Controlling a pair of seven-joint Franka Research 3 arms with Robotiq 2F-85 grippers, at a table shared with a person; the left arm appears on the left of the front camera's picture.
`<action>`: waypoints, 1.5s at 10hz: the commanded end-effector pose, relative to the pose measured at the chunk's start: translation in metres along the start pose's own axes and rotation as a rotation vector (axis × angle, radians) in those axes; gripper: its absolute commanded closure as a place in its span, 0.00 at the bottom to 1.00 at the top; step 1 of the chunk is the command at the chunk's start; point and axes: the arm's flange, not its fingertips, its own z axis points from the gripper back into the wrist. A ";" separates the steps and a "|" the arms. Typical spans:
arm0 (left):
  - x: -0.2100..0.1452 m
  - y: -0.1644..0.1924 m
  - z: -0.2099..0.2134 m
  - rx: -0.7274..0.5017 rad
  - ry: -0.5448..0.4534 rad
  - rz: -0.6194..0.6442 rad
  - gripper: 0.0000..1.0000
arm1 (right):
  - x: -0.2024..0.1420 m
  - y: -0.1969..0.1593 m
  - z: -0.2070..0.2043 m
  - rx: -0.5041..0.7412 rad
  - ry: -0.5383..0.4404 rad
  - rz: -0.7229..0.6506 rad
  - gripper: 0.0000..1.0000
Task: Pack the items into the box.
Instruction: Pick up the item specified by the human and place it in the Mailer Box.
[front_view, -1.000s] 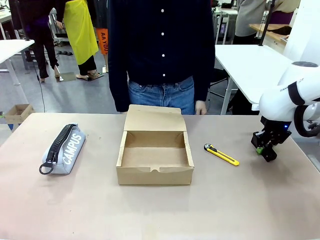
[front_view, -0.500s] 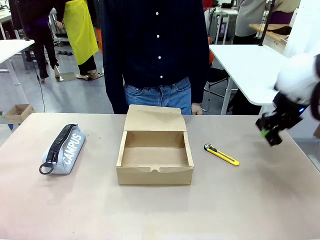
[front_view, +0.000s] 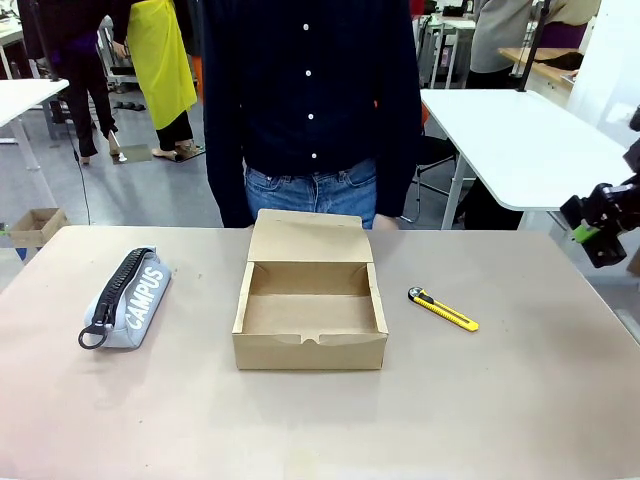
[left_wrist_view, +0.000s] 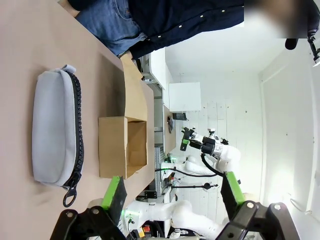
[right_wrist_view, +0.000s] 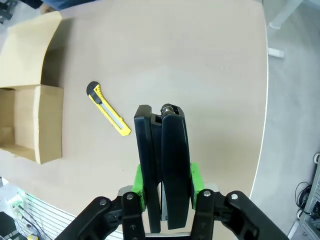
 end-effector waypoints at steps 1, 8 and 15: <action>0.000 -0.003 0.000 -0.016 0.002 -0.011 0.00 | -0.002 -0.002 0.006 -0.001 -0.010 -0.005 0.59; 0.000 -0.003 0.000 -0.016 0.002 -0.011 0.00 | 0.013 0.245 -0.003 -0.101 -0.098 0.958 0.59; 0.000 -0.003 0.000 -0.016 0.002 -0.011 0.00 | -0.055 0.424 -0.088 -0.010 0.045 1.652 0.59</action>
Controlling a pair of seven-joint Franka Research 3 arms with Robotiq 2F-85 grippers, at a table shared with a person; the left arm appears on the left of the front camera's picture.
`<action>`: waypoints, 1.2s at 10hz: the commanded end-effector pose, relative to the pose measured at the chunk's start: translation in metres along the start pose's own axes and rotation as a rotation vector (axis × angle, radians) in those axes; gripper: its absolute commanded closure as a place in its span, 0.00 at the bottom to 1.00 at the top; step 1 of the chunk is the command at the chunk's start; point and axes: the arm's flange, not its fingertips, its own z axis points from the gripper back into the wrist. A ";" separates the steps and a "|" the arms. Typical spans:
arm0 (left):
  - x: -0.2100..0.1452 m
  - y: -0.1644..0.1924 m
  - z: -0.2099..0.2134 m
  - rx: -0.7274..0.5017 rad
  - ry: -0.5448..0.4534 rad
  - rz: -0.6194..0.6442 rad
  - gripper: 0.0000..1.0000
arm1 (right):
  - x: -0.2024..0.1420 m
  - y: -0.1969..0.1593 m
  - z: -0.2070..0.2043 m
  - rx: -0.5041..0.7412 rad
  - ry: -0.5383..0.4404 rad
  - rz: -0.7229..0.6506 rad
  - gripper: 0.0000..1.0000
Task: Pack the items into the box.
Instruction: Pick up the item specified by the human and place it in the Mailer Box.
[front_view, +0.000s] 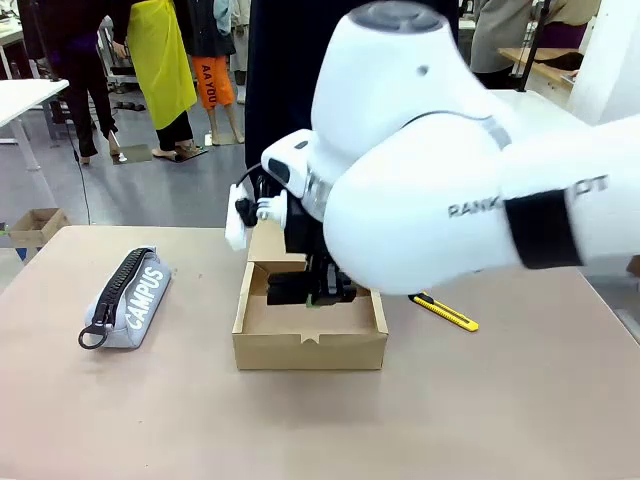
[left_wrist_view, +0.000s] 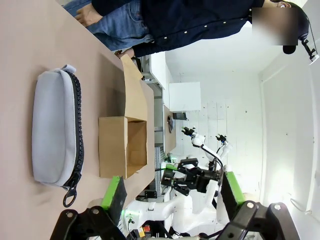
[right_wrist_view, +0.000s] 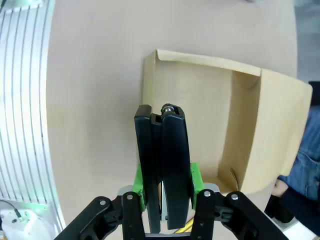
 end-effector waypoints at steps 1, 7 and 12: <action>-0.001 -0.003 0.000 -0.017 0.001 -0.010 0.00 | -0.003 -0.018 -0.004 -0.010 -0.003 0.035 0.59; -0.001 -0.003 0.000 -0.017 0.001 -0.010 0.00 | 0.000 -0.063 -0.039 0.031 0.034 -0.108 0.59; -0.001 -0.003 0.000 -0.017 0.001 -0.010 0.00 | 0.003 -0.080 -0.089 0.147 0.093 -0.150 0.59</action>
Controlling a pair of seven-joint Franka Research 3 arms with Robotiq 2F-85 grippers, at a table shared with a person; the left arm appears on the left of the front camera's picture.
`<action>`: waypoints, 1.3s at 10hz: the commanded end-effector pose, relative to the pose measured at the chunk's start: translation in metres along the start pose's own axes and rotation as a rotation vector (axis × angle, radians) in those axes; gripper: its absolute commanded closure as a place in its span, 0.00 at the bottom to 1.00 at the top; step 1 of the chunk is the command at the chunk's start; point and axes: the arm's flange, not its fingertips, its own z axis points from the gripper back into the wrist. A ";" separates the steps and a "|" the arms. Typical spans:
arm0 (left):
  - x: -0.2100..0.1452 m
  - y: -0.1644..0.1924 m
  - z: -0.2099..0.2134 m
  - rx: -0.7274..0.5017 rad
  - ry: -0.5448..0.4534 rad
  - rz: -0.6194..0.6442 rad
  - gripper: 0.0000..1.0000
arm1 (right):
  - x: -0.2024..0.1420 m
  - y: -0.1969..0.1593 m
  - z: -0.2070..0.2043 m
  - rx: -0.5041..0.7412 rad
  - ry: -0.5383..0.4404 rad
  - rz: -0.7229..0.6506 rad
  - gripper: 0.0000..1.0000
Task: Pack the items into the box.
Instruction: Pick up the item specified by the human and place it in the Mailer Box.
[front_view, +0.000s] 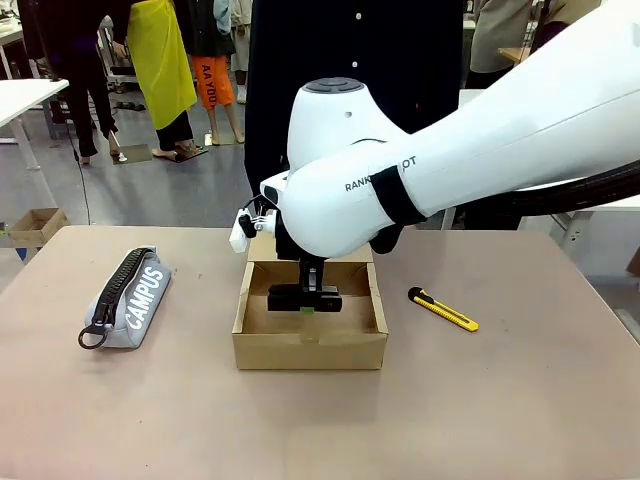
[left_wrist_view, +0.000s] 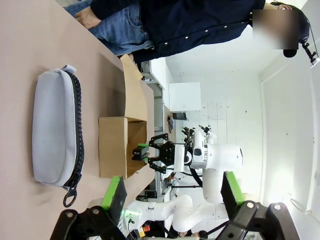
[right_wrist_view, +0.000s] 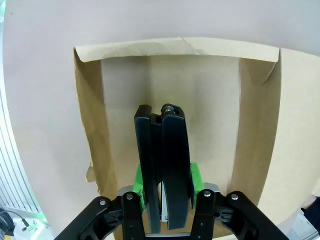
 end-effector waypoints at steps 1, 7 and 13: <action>-0.001 -0.002 0.000 -0.017 0.001 -0.010 0.00 | 0.006 0.000 0.012 -0.026 0.029 -0.012 0.59; -0.001 -0.002 0.000 -0.017 0.001 -0.010 0.00 | 0.004 0.001 0.013 -0.023 0.035 -0.008 0.00; -0.001 -0.002 0.000 -0.017 0.001 -0.010 0.00 | -0.033 -0.001 0.049 -0.003 -0.055 -0.103 0.00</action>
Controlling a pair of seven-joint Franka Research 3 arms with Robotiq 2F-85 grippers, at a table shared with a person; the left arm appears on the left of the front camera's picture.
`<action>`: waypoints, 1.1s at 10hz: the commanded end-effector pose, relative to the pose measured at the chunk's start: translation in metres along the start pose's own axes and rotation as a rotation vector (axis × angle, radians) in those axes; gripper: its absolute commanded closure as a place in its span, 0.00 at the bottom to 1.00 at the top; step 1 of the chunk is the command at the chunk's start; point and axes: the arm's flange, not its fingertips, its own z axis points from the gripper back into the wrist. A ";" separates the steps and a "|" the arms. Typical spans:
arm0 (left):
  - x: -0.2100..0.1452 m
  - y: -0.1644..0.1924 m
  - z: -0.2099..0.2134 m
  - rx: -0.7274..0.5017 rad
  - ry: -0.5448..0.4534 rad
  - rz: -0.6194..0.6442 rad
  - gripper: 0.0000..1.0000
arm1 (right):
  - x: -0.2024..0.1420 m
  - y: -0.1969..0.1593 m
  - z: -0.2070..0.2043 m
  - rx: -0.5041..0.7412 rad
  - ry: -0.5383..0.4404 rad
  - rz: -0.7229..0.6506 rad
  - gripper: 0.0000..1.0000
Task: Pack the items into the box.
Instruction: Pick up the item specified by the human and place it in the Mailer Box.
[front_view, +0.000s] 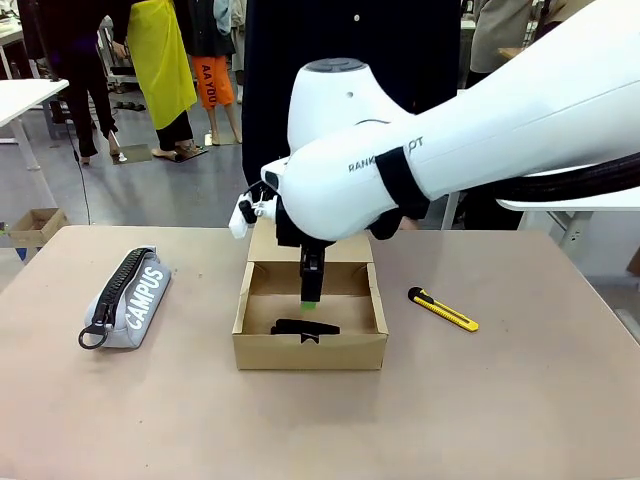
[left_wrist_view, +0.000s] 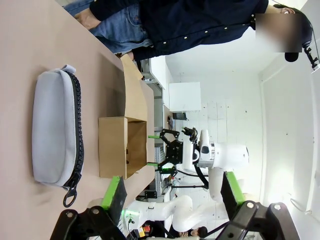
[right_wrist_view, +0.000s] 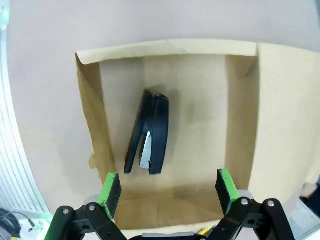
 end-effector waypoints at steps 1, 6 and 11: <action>-0.001 -0.002 0.000 -0.017 0.001 -0.010 0.00 | -0.064 -0.001 0.043 0.058 -0.072 -0.173 0.00; -0.001 -0.002 0.000 -0.017 0.001 -0.010 0.00 | -0.351 -0.052 0.087 0.435 -0.394 -1.281 0.00; -0.001 -0.002 0.000 -0.017 0.001 -0.010 0.00 | -0.558 -0.030 0.017 1.042 -1.197 -1.719 0.00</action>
